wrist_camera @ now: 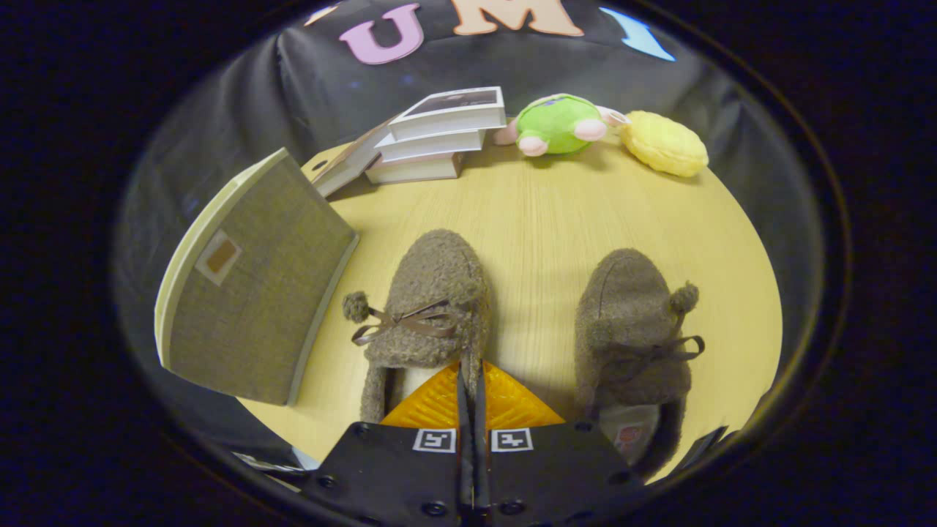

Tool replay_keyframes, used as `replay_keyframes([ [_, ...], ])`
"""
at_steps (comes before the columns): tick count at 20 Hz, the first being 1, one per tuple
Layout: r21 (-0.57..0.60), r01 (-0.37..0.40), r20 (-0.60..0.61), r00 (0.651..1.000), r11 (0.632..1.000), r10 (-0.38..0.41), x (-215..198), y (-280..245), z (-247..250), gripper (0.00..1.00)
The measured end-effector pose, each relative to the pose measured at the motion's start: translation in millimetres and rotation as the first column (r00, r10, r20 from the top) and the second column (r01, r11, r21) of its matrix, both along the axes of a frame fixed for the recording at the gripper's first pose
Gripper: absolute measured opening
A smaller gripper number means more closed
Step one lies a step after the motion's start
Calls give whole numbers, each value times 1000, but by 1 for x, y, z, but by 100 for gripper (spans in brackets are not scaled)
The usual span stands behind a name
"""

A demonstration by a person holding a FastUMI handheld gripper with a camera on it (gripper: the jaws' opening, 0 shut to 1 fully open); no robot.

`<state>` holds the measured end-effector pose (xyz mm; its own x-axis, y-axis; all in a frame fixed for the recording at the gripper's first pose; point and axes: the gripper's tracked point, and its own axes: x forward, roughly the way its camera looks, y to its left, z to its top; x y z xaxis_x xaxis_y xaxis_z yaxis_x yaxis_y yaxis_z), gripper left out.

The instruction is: Open the storage box then place both shoes into the box .Put the left shoe in first, then the right shoe, with the right side of both shoes facing outward in a uniform manner.

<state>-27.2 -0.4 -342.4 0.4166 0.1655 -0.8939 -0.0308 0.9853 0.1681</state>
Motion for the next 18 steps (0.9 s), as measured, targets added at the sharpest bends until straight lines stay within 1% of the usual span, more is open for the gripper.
replay_keyframes([
  [3,43,83,-28,996,996,-82,5,6,17,4],
  [6,76,126,-18,992,989,-125,12,15,40,4],
  [10,117,160,6,987,980,-162,23,35,79,4],
  [13,140,185,56,979,973,-194,37,51,116,4],
  [18,189,176,124,972,966,-201,57,93,171,4],
])
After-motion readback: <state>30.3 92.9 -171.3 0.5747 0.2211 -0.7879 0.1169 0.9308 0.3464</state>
